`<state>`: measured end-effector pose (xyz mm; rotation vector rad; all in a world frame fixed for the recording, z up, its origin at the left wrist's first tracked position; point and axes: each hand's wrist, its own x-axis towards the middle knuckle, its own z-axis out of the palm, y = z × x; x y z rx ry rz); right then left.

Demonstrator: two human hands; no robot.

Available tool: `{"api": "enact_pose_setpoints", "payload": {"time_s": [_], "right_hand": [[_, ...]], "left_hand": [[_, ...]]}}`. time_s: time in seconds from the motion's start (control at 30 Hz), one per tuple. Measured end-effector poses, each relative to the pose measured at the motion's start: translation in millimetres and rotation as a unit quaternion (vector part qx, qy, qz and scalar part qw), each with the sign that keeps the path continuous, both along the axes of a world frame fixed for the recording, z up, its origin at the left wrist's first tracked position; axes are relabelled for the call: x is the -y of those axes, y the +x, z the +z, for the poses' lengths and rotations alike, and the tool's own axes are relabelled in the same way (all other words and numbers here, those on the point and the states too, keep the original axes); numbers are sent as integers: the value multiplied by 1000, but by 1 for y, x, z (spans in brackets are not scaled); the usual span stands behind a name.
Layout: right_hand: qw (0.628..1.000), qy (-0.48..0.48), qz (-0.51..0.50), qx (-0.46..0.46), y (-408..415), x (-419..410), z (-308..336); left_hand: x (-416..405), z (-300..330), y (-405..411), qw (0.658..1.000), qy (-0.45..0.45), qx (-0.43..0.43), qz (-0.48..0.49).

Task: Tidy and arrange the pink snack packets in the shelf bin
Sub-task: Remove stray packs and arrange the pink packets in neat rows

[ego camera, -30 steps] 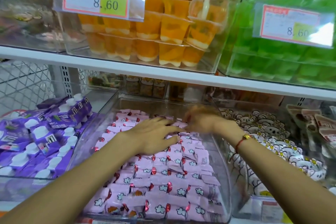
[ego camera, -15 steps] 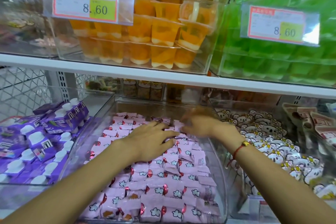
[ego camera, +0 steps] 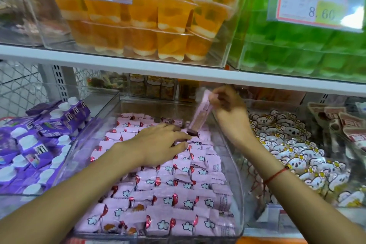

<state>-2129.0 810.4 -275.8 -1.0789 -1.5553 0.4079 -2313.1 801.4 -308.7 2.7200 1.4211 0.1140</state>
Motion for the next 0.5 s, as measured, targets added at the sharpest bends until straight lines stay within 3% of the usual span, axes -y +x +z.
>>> {"api": "enact_pose_setpoints", "payload": {"time_s": [0.1, 0.17, 0.27, 0.4, 0.43, 0.5], "right_hand": [[979, -24, -49, -196, 5, 3, 5], [947, -98, -16, -304, 11, 3, 8], [929, -198, 31, -311, 11, 7, 6], [894, -261, 86, -354, 4, 7, 7], [891, -267, 97, -353, 5, 7, 8], [902, -277, 98, -317, 5, 6, 12]], "left_hand": [[1, 9, -2, 987, -66, 145, 27], [-1, 15, -4, 960, -53, 263, 76], [5, 22, -3, 940, 25, 336, 55], [17, 25, -3, 931, 154, 328, -38], [16, 26, -4, 926, 159, 340, -40], [14, 28, -6, 907, 83, 413, -18]]}}
